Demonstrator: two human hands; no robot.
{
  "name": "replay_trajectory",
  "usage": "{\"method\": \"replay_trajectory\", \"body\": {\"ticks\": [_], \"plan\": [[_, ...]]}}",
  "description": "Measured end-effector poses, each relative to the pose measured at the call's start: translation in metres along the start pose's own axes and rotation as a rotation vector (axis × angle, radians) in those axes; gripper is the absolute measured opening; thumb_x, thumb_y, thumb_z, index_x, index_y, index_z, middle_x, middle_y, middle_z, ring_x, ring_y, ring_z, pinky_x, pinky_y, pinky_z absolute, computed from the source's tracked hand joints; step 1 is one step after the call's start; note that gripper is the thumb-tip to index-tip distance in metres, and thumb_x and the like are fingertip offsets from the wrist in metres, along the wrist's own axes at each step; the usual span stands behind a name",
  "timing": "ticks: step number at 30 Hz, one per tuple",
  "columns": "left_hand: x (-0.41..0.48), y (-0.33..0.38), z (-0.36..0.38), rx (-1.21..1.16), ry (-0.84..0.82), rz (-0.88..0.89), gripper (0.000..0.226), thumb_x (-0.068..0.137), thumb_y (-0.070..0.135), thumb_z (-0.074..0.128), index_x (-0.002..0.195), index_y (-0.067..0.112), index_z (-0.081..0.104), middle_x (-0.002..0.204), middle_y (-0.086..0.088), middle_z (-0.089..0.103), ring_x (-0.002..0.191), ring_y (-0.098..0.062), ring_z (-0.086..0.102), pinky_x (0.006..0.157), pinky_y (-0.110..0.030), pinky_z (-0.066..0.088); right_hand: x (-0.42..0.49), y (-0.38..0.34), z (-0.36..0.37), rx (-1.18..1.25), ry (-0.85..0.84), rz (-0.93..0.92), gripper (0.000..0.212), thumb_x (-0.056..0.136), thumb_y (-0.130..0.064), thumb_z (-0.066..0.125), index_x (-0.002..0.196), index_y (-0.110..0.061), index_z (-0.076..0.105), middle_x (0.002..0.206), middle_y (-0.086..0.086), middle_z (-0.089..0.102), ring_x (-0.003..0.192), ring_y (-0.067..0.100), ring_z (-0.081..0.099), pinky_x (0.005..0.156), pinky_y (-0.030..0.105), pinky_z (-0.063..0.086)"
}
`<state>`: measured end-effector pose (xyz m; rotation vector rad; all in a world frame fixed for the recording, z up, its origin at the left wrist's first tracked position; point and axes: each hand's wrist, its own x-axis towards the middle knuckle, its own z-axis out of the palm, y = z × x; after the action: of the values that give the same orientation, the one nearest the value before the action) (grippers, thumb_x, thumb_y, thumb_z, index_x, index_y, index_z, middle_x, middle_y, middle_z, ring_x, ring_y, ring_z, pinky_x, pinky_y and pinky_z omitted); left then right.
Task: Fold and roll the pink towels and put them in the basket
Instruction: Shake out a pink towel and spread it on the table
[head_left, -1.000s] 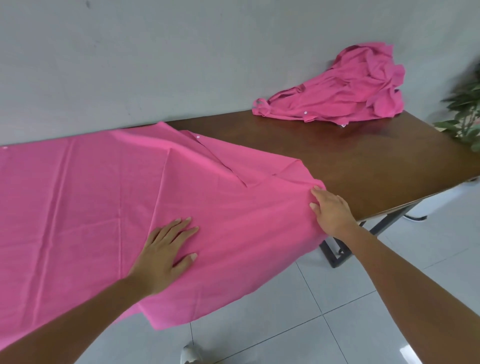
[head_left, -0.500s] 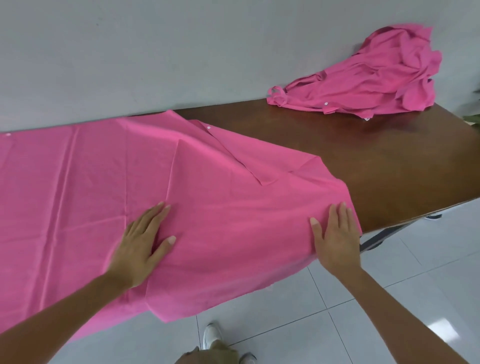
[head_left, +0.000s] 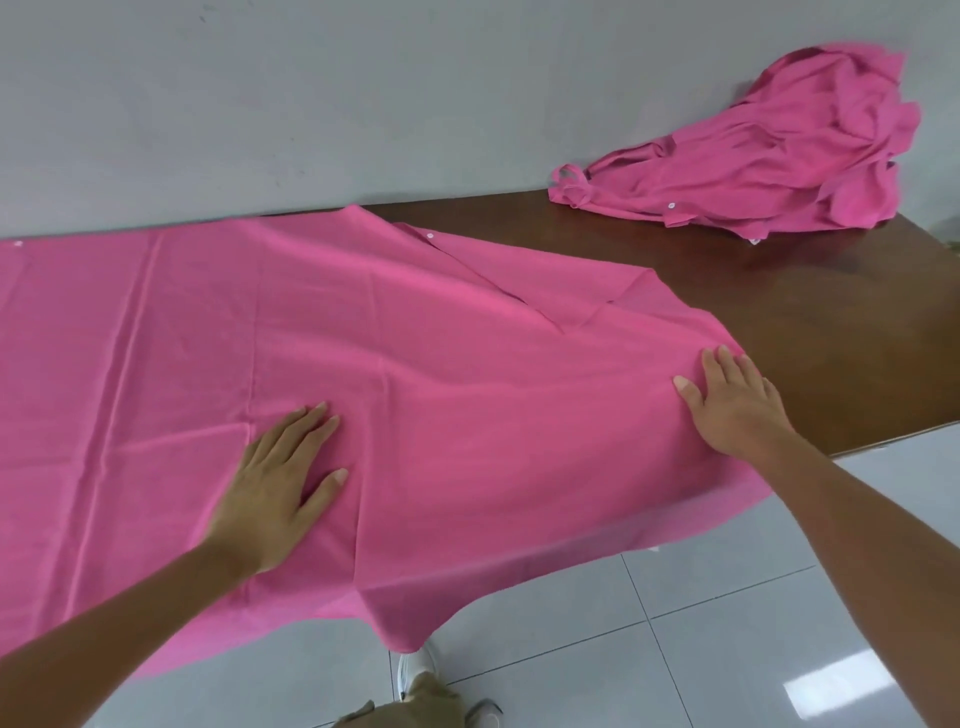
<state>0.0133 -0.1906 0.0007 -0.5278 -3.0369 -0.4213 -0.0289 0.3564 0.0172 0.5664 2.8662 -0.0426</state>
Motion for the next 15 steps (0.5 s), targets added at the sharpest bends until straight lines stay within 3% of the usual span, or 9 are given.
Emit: {"method": "replay_trajectory", "body": {"ticks": [4, 7, 11, 15], "plan": [[0.0, -0.002, 0.002, 0.015, -0.003, 0.005, 0.071, 0.099, 0.062, 0.028, 0.158, 0.023, 0.033, 0.166, 0.007, 0.026, 0.153, -0.018, 0.022, 0.123, -0.039, 0.013, -0.013, -0.015, 0.002, 0.153, 0.16, 0.095, 0.076, 0.101, -0.061, 0.019, 0.158, -0.01, 0.023, 0.166, 0.016, 0.017, 0.153, 0.036, 0.009, 0.123, 0.052, 0.013], [0.0, -0.002, 0.003, 0.004, -0.009, -0.001, 0.072, 0.098, 0.062, 0.027, 0.158, 0.023, 0.032, 0.166, 0.007, 0.025, 0.153, -0.018, 0.021, 0.123, -0.042, 0.013, -0.043, -0.029, 0.009, 0.325, 0.252, 0.189, 0.079, 0.1, -0.063, 0.02, 0.157, -0.008, 0.022, 0.164, 0.023, 0.015, 0.153, 0.042, 0.005, 0.123, 0.054, 0.008], [0.001, -0.001, 0.001, 0.006, -0.012, 0.004, 0.073, 0.098, 0.062, 0.027, 0.158, 0.022, 0.033, 0.165, 0.005, 0.028, 0.152, -0.02, 0.023, 0.123, -0.044, 0.015, -0.074, -0.032, 0.023, 0.392, 0.213, 0.314, 0.085, 0.098, -0.066, 0.028, 0.158, -0.008, 0.014, 0.165, 0.026, 0.005, 0.153, 0.043, -0.004, 0.123, 0.054, 0.001], [0.001, 0.001, -0.001, 0.011, -0.019, -0.002, 0.072, 0.098, 0.061, 0.027, 0.158, 0.021, 0.033, 0.165, 0.005, 0.028, 0.152, -0.019, 0.023, 0.123, -0.044, 0.016, -0.066, -0.006, 0.034, 0.348, 0.222, 0.278, 0.092, 0.097, -0.07, 0.025, 0.158, -0.002, 0.017, 0.165, 0.025, 0.009, 0.154, 0.038, 0.004, 0.124, 0.051, 0.005]]}}
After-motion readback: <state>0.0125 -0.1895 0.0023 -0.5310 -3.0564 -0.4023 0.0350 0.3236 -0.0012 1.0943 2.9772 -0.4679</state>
